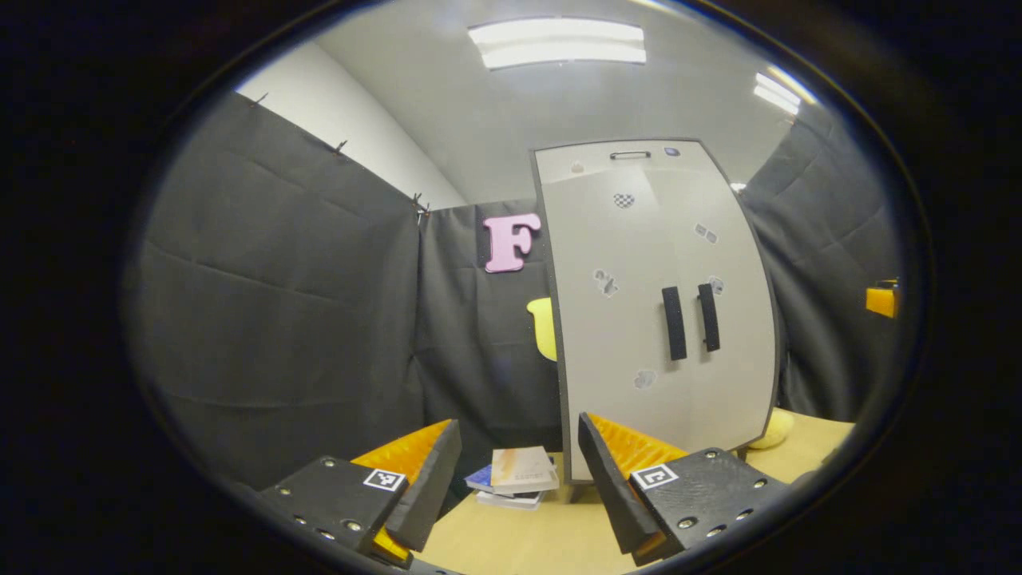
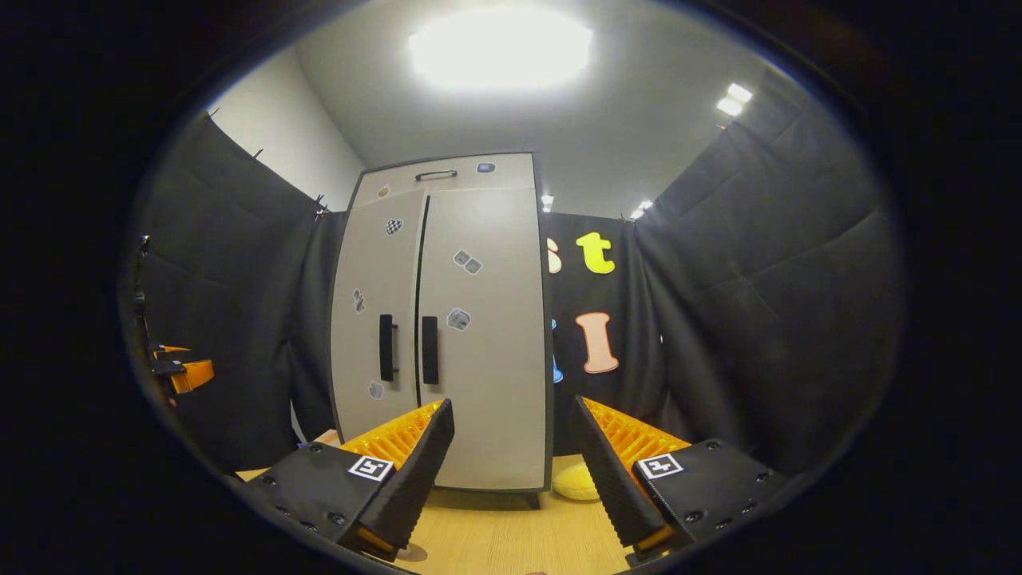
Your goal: Grasp the bottle in the cabinet with the left hand and place it on the coaster, then close the right door with the right hand and the left door with the left hand.
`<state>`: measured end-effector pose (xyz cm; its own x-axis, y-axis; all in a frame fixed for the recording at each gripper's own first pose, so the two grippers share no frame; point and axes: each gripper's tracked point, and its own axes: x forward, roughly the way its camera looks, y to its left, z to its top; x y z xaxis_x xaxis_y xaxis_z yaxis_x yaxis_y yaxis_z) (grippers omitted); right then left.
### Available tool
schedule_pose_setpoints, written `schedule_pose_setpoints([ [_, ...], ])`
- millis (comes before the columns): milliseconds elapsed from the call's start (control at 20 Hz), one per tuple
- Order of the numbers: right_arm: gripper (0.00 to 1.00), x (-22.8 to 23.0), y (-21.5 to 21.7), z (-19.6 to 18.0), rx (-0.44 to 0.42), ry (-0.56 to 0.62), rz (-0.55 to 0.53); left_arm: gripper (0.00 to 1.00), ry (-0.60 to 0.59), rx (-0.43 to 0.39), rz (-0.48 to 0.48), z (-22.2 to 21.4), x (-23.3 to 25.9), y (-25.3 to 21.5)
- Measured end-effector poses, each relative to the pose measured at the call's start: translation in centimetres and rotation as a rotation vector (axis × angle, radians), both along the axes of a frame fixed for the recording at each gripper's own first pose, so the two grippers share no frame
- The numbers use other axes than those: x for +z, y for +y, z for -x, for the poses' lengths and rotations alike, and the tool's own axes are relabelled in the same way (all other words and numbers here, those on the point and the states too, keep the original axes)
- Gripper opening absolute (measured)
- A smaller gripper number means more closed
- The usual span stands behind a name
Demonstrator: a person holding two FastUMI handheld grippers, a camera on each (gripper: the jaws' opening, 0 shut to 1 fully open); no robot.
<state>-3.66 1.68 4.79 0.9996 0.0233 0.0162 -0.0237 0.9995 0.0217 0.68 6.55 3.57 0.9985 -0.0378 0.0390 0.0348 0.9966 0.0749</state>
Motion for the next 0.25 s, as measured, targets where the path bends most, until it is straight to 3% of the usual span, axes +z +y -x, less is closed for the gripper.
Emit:
schedule_pose_setpoints([
  [100,0.91,-0.07,-0.11,-0.08,0.0,0.001,0.0,0.87,0.002,0.002,-0.002,-0.07,-0.03,-0.1],
  [250,0.95,-0.23,-0.22,-0.34,0.002,0.004,0.001,0.87,0.007,0.001,-0.006,-0.2,-0.06,-0.23],
])
